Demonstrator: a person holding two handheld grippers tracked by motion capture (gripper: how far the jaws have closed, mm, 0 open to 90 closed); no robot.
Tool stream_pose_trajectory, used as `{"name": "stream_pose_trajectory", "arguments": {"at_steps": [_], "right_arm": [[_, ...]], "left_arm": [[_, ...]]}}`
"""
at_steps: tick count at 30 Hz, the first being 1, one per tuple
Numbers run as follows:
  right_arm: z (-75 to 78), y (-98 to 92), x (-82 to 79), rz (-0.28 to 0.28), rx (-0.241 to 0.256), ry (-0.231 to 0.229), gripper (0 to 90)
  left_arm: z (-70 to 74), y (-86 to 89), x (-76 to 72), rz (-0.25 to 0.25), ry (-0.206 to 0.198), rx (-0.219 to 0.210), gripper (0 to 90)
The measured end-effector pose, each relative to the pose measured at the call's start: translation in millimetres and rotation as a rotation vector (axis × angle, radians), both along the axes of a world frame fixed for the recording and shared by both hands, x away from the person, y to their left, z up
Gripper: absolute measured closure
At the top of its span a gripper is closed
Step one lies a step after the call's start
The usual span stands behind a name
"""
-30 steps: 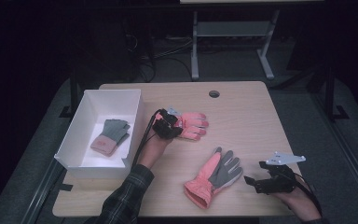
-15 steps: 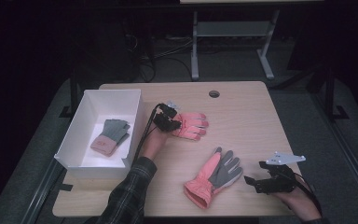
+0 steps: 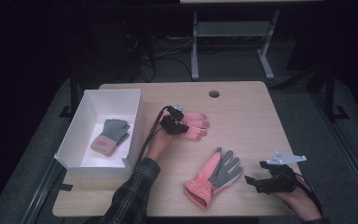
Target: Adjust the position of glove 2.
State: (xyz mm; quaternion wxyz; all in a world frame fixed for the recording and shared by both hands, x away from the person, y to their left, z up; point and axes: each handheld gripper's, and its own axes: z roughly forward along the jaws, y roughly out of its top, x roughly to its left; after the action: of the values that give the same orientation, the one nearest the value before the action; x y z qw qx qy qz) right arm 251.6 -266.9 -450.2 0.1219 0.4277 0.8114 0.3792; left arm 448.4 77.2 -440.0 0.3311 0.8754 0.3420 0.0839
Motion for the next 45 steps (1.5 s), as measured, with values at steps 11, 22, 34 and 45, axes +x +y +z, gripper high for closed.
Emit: {"name": "stream_pose_trajectory", "arguments": {"at_steps": [11,22,34,45], "right_arm": [[0.2,-1.3,0.6,0.003,0.01,-0.004,13.9],[0.5,-3.1,0.3,0.009,0.024,-0.002,13.9],[0.6,-0.7,0.4,0.016,0.013,-0.003,13.9],[0.2,-0.3,0.5,0.017,0.008,-0.004,13.9]], "left_arm": [[25.3,10.1,47.8,0.137,-0.075,0.086,89.8],[5.3,18.0,71.5,0.211,0.005,0.19,89.9],[11.5,19.4,30.7,0.171,0.063,0.2,90.0],[14.1,23.2,-19.5,0.117,0.071,0.158,89.9]]}}
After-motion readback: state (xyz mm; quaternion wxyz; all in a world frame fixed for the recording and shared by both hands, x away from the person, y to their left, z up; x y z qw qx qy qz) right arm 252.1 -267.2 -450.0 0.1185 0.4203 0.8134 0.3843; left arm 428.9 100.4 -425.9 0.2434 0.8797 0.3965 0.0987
